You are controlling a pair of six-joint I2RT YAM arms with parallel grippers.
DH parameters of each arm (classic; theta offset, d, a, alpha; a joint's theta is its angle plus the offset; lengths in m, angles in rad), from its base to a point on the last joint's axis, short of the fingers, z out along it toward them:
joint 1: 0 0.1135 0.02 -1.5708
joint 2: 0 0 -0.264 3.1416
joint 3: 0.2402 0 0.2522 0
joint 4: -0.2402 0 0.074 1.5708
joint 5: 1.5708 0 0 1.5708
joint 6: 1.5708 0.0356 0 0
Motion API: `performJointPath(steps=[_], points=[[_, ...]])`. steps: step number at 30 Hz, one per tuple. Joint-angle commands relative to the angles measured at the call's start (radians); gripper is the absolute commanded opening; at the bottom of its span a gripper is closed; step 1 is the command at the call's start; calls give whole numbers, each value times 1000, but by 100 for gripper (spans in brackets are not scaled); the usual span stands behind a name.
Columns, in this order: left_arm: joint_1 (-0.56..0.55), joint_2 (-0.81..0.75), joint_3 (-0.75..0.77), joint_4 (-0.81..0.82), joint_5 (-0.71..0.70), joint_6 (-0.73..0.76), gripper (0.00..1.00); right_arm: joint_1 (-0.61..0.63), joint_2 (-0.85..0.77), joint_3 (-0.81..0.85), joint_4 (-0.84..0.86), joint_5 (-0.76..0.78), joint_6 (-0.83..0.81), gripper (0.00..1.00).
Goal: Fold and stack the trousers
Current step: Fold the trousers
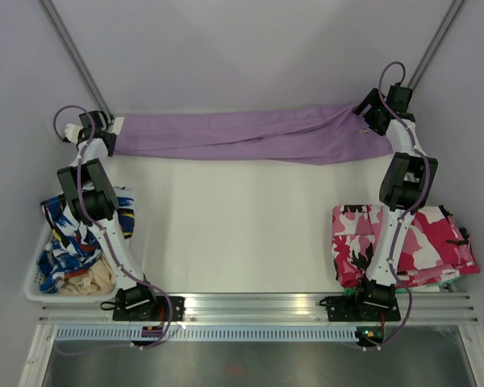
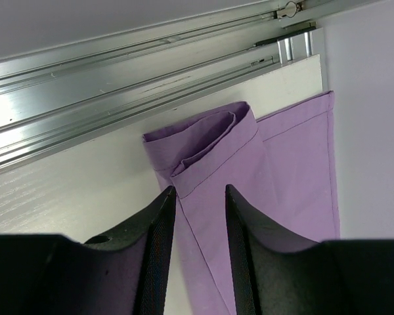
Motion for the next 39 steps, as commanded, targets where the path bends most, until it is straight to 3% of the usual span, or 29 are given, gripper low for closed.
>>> performJointPath(steps=[1, 8, 22, 39], points=[[11, 6, 44, 39, -14, 29, 43, 4, 0, 15, 1, 13, 11, 96], [11, 49, 61, 45, 6, 2, 43, 6, 2, 19, 6, 16, 20, 96], [9, 38, 100, -98, -31, 14, 45, 9, 12, 28, 12, 18, 34, 97], [9, 81, 84, 29, -9, -14, 44, 12, 6, 25, 4, 21, 28, 97]])
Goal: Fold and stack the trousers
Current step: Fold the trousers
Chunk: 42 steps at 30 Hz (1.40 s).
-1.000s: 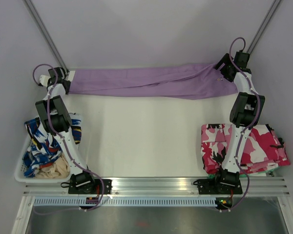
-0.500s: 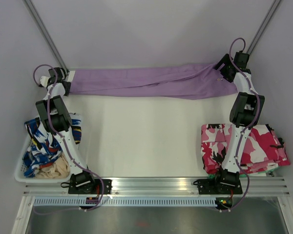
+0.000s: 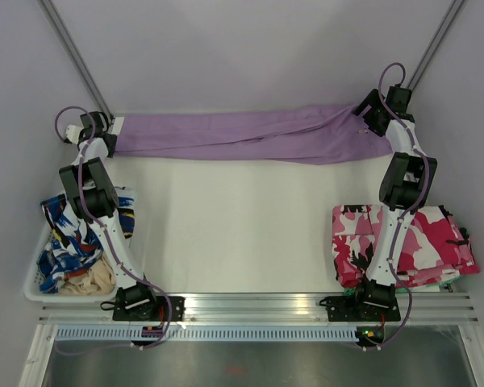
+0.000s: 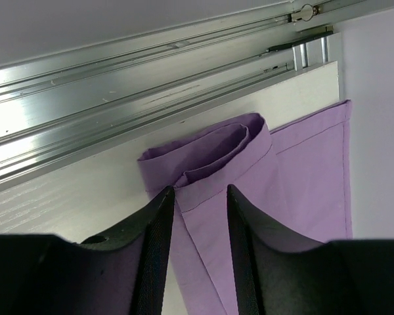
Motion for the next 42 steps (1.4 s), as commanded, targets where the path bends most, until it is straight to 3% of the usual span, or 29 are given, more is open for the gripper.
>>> performJointPath(steps=[1, 11, 15, 21, 28, 33, 42], points=[[4, 20, 25, 67, -2, -16, 44, 9, 0, 25, 2, 17, 8, 97], [1, 43, 31, 56, 9, -27, 41, 9, -2, 34, -2, 26, 5, 97], [2, 46, 27, 100, 18, -19, 21, 9, 0, 38, -5, 25, 7, 97], [2, 69, 50, 155, 43, -10, 2, 9, -2, 44, -12, 26, 5, 97], [-4, 37, 59, 287, 90, -102, 2, 12, 0, 44, -13, 35, 7, 97], [-22, 123, 238, 323, 69, -195, 2, 14, 6, 44, 11, 34, 22, 97], [-55, 285, 404, 379, 4, -346, 2, 14, 29, 53, 47, 40, 51, 97]])
